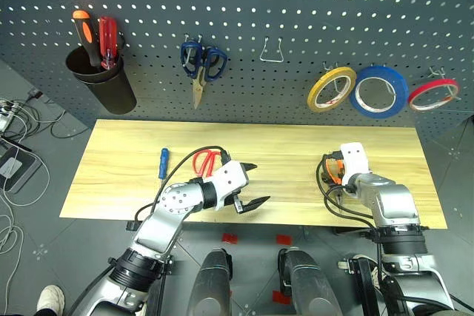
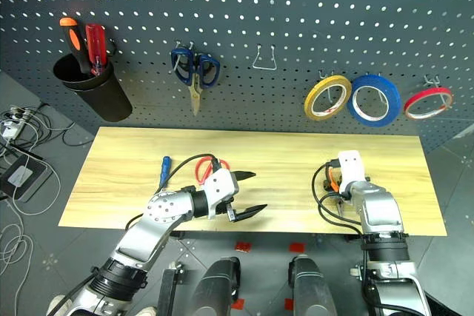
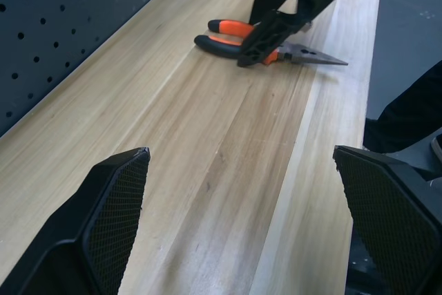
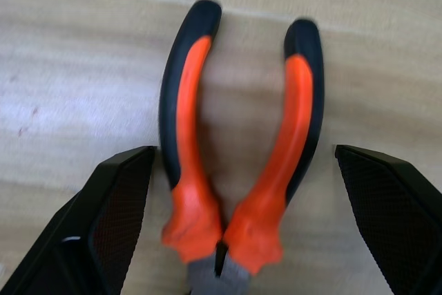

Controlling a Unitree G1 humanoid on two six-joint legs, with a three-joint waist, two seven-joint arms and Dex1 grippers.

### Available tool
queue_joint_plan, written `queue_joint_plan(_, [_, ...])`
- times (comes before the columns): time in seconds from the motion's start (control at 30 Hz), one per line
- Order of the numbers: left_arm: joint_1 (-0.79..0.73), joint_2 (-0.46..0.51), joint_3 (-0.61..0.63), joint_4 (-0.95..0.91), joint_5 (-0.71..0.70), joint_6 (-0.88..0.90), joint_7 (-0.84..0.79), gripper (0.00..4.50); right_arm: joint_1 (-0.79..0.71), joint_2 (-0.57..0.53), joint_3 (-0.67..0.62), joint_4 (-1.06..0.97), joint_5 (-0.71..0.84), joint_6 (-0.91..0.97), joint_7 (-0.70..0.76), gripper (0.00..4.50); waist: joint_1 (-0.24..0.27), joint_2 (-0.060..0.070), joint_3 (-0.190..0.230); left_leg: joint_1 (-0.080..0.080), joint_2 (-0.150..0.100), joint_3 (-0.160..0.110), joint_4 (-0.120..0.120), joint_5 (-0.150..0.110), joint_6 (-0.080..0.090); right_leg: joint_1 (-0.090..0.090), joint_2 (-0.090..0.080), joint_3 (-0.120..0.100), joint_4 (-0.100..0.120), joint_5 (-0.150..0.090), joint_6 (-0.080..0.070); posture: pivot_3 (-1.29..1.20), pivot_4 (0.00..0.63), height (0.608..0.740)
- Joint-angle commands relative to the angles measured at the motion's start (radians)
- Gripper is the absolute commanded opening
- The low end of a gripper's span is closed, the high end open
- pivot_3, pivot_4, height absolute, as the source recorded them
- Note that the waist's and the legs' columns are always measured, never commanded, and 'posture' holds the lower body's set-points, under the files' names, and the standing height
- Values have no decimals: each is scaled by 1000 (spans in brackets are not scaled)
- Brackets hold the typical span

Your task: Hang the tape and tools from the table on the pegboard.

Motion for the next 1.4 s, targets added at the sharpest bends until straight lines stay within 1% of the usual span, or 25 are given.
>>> queue_joint_plan(0.03, [7, -7, 7, -50, -22, 1, -3, 4500, -12, -2, -12, 34, 17, -12, 6, 4485, 0, -1, 4, 0, 0, 0, 0, 0, 0, 0, 0, 0, 0, 0, 0, 100, 426, 740])
queue_joint_plan(0.13, [-1, -12, 8, -53, -30, 1, -9, 4500, -24, 13, -40, 37, 33, -1, -10, 3961, 1, -1, 8, 0, 0, 0, 0, 0, 0, 0, 0, 0, 0, 0, 0, 101, 419, 740])
queue_joint_plan(0.17, [-4, -13, 9, -53, -32, 1, -10, 4500, -24, 12, -39, 36, 35, -2, -10, 3683, 1, -1, 8, 0, 0, 0, 0, 0, 0, 0, 0, 0, 0, 0, 0, 101, 419, 740])
queue_joint_plan(0.2, [-8, -15, 10, -52, -34, 1, -10, 4500, -23, 8, -35, 33, 36, -4, -10, 3275, 1, -1, 8, 0, 0, 0, 0, 0, 0, 0, 0, 0, -1, 0, 0, 101, 419, 740])
queue_joint_plan(0.23, [-11, -17, 12, -50, -35, -1, -11, 4500, -21, 6, -31, 31, 36, -7, -10, 3119, 1, -1, 8, 0, 0, 0, 0, 0, 0, 0, 0, 0, -1, 0, 0, 98, 412, 740])
queue_joint_plan(0.3, [-20, -21, 13, -43, -38, -4, -9, 4500, -18, 4, -29, 25, 36, -7, -12, 3112, 1, -1, 8, 0, 0, 0, 0, 0, 0, 0, 0, 0, -1, 0, 0, 98, 412, 740])
queue_joint_plan(0.4, [-29, -23, 14, -28, -39, -14, -7, 4500, -12, 2, -13, 16, 31, -13, -10, 3112, 1, -1, 8, 0, 0, 0, 0, 0, 0, 0, 0, 0, -1, 0, 0, 97, 387, 740])
queue_joint_plan(0.47, [-31, -25, 20, -28, -41, -15, -1, 4500, -2, -9, 20, -15, 31, -27, 20, 3112, 1, -1, 8, 0, 0, 0, 0, 0, 0, 0, 0, 0, -2, 0, 0, 96, 377, 740])
queue_joint_plan(0.57, [-23, -28, 50, -43, -55, -4, 22, 4500, 28, -27, 81, -116, 69, -63, 116, 3112, 0, -1, 8, -1, 0, 0, -1, 0, 0, -1, 0, 0, -2, 0, 0, 95, 341, 740])
queue_joint_plan(0.6, [-13, -26, 64, -59, -63, 7, 31, 4500, 48, -45, 114, -167, 78, -99, 166, 3112, 0, -1, 8, -1, 1, 0, -1, 0, 0, -1, 0, -1, -3, 0, 0, 95, 341, 740])
queue_joint_plan(0.67, [23, -19, 97, -106, -83, 27, 51, 4500, 101, -104, 194, -271, 69, -208, 262, 3112, -2, 0, 8, -2, 1, 0, -1, 0, 0, -2, 0, -1, -3, 0, 0, 92, 316, 740])
queue_joint_plan(0.77, [103, -9, 137, -210, -122, 73, 71, 4500, 164, -131, 230, -396, 93, -318, 324, 3112, -2, -1, 5, -3, 1, 0, -2, 1, -2, -2, 0, -1, -6, 0, 0, 105, 281, 740])
queue_joint_plan(0.9, [179, -16, 173, -356, -171, 163, 126, 4500, 165, -84, 231, -481, 95, -434, 308, 3112, 0, -2, 0, -3, 1, -2, -1, 3, -5, -1, 0, -2, -5, 0, 0, 123, 252, 740])
queue_joint_plan(1.1, [206, -44, 247, -493, -234, 300, 251, 4500, 109, 30, 214, -491, 93, -600, 250, 3112, 18, -7, -23, -3, 0, -2, -1, 4, -8, -1, -1, -3, -6, 0, 1, 178, 211, 740])
queue_joint_plan(1.17, [213, -48, 267, -529, -243, 329, 283, 4500, 67, 76, 207, -478, 96, -616, 220, 3112, 20, -10, -31, -3, 0, -2, -1, 4, -8, -1, -2, -3, -6, 0, 1, 198, 201, 740])
queue_joint_plan(1.23, [209, -53, 288, -562, -250, 353, 317, 4500, 9, 113, 203, -464, 91, -648, 198, 3112, 23, -10, -40, -3, 0, -3, -2, 5, -10, -1, -1, -4, -6, 0, 0, 209, 196, 740])
queue_joint_plan(1.33, [149, -80, 314, -590, -273, 401, 383, 4500, -100, 156, 178, -411, 74, -720, 153, 3112, 30, -11, -49, -3, 0, -3, -2, 6, -11, -1, -1, -4, -6, 0, 0, 237, 183, 740])
queue_joint_plan(1.4, [92, -105, 326, -587, -279, 425, 425, 4500, -173, 182, 162, -354, 63, -781, 117, 3112, 45, -13, -56, -3, 0, -3, -2, 6, -11, -1, -1, -4, -5, 0, 0, 244, 175, 740])
